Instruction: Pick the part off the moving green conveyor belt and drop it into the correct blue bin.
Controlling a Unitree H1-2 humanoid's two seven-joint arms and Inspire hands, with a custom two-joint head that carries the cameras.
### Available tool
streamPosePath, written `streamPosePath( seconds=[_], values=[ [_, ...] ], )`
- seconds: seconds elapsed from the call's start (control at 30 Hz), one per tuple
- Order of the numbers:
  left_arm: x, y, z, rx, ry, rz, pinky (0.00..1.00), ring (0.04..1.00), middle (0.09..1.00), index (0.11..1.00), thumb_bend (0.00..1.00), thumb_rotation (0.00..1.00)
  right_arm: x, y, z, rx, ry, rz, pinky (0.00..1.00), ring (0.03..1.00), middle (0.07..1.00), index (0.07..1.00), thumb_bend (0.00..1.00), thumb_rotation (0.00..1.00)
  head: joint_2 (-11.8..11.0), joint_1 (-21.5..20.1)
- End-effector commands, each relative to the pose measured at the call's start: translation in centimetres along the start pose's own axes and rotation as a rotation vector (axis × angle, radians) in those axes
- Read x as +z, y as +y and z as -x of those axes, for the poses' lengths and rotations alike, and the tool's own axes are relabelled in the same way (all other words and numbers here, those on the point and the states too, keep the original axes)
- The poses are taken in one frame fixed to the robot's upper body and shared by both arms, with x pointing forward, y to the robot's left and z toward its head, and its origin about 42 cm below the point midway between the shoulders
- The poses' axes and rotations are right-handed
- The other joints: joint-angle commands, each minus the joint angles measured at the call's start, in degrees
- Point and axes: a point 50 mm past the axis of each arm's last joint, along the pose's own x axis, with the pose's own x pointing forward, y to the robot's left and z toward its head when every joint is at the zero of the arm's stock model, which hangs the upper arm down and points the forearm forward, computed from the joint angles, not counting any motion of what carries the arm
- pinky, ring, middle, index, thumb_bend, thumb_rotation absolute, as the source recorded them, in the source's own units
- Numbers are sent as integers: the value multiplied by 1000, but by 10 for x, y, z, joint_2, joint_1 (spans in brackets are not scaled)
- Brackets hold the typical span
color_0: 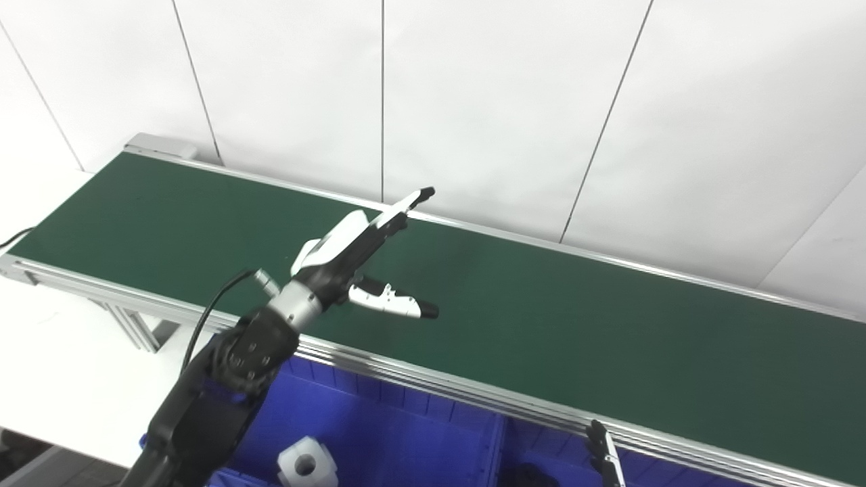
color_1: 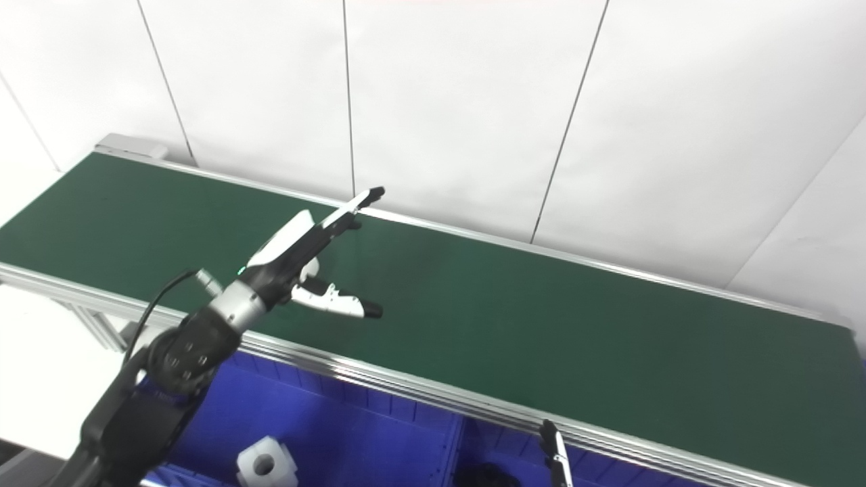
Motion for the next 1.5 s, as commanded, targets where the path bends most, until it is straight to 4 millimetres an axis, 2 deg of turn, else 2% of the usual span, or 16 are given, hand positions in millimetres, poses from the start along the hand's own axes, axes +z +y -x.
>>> streamPosePath(
  seconds=[0.0,0.13,0.27,0.37,0.57,0.67,0.87,1.0,1.07,1.1,1.17,1.2,1.23,1.27,1.33,1.47],
  values=[
    [6,19,-14,21,-28,-68,852,983,1000,1000,777,395,9,-4,-5,-23,-64,-21,900,892,925,971,827,823,1,3],
    [-6,23,-22,-17,12,-118,841,977,1000,1000,782,355,10,-6,-6,-22,-71,-14,897,886,922,972,813,821,3,11],
    [-16,27,-28,-45,60,-187,838,969,1000,1000,881,230,10,-6,-6,-21,-72,-15,893,884,923,973,810,820,3,12],
    [-23,28,-32,-45,86,-252,967,996,1000,1000,943,153,10,-6,-7,-27,-78,-7,882,880,915,966,808,815,3,12],
    [-36,31,-38,-71,156,-363,1000,1000,1000,1000,966,135,10,-6,-7,-30,-76,-11,877,878,912,964,812,801,2,14],
    [-40,31,-39,-84,176,-412,1000,1000,1000,1000,968,162,9,-6,-7,-31,-80,0,878,884,910,964,817,818,1,14],
    [-50,28,-37,-80,238,-509,1000,1000,1000,986,943,69,10,-6,-6,-24,-75,-14,888,892,903,946,810,803,3,14],
    [-57,23,-34,-67,255,-531,1000,1000,1000,986,919,41,11,-7,-5,-29,-76,-15,875,888,897,939,807,808,5,14],
    [-60,19,-33,-38,242,-523,964,990,976,943,879,10,11,-8,-5,-30,-75,-17,877,886,892,938,803,805,6,14],
    [-61,16,-32,-18,238,-500,915,952,934,915,846,4,11,-8,-5,-30,-72,-22,879,886,891,937,800,806,6,14],
    [-63,9,-31,43,225,-422,579,662,751,749,702,0,11,-8,-4,-33,-71,-22,883,887,886,936,805,808,7,13],
    [-64,4,-30,84,214,-384,562,647,742,740,695,0,12,-9,-3,-33,-71,-25,883,887,886,936,805,809,9,12],
    [-65,-1,-30,120,203,-343,493,567,603,630,608,0,12,-9,-3,-35,-70,-27,884,888,888,936,805,807,9,12],
    [-65,-6,-31,147,193,-306,481,502,554,569,556,0,12,-10,-3,-38,-68,-30,880,886,888,934,807,806,9,12],
    [-66,-12,-31,174,180,-261,477,456,519,503,513,0,12,-11,-3,-37,-68,-29,874,884,889,935,806,806,10,13],
    [-61,-26,-33,207,167,-203,446,411,502,523,499,0,12,-12,-3,-31,-66,-31,874,883,889,940,801,806,11,15]
  ],
)
